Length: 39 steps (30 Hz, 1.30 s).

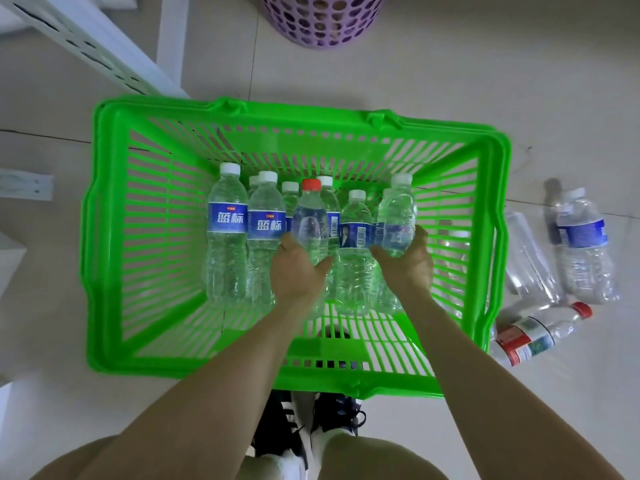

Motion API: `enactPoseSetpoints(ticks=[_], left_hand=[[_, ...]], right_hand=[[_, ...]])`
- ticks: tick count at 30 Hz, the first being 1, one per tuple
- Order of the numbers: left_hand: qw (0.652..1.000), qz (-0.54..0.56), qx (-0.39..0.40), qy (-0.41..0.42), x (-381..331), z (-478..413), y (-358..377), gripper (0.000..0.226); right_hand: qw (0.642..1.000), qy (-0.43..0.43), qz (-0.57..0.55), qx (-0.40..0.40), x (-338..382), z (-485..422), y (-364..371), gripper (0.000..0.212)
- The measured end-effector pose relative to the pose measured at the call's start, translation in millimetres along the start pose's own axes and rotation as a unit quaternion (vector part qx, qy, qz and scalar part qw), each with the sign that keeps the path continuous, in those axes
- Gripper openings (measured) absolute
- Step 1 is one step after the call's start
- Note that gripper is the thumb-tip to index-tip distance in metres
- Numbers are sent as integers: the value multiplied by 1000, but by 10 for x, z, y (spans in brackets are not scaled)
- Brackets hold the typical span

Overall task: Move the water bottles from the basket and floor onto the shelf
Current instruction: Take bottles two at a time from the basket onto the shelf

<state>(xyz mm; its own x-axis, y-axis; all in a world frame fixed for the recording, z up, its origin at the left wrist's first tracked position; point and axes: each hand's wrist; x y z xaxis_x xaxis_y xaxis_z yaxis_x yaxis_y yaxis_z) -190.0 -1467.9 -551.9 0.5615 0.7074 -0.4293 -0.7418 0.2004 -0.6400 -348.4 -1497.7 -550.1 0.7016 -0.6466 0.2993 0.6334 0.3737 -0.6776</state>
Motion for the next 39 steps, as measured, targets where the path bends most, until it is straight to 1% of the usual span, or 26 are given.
enactPoseSetpoints(ticks=[3,5,8,9,11,13,15,17,22,23,25,26,28,29,31,33,36,37,39], left_hand=[[997,38,57,-30,-15,-91,-17,73],[992,65,95,-43,-7,-144,-50,68],[981,119,139,-61,63,-156,-105,61],[977,140,149,-66,83,-139,-127,65],[965,182,168,-85,113,-86,-189,75],[950,223,196,-97,117,-20,-281,74],[938,252,213,-109,88,74,-404,69],[932,268,202,-135,71,154,-511,65],[941,257,149,-163,-25,394,-836,74],[940,262,142,-167,-49,443,-901,71],[939,269,128,-169,-118,571,-1048,49],[936,281,123,-172,-149,644,-1119,42],[934,287,120,-174,-218,817,-1265,35],[933,294,117,-172,-241,912,-1338,36],[928,309,110,-179,-294,1106,-1468,47],[926,315,102,-183,-350,1314,-1600,57],[920,326,101,-193,-431,1632,-1798,68],[919,330,100,-192,-476,1749,-1875,71],[918,337,92,-186,-543,1962,-2008,84]], right_hand=[[1000,-10,-20,-5,-41,10,6,85],[999,-5,-38,8,-62,-1,-5,86],[996,25,-82,36,-63,20,-12,84],[993,41,-105,46,-66,43,-11,82],[982,73,-159,67,-84,96,-17,71],[965,106,-219,102,-72,175,-65,61],[948,124,-259,134,-28,267,-136,57],[941,126,-277,146,30,366,-215,56],[935,116,-296,157,181,676,-479,59],[934,114,-299,157,210,748,-540,59],[934,111,-300,160,266,907,-667,55],[933,110,-302,163,297,997,-738,52],[930,111,-309,166,341,1164,-871,49],[929,113,-313,165,366,1250,-939,46],[928,113,-317,162,418,1422,-1079,45],[927,109,-319,168,470,1602,-1224,52],[925,100,-320,178,552,1877,-1455,43],[925,97,-321,182,580,1972,-1531,43],[926,83,-316,188,626,2151,-1671,51]])
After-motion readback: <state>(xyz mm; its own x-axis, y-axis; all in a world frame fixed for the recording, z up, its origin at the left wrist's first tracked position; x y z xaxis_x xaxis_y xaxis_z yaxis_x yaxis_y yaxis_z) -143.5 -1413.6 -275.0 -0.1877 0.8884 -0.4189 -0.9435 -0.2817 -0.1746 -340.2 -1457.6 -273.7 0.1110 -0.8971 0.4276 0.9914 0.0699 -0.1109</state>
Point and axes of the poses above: each hand's wrist, its own z-axis away from the middle knuckle, its own y-axis out of the palm, x = y × z, and after that the axes turned 9 degrees about z, right-handed
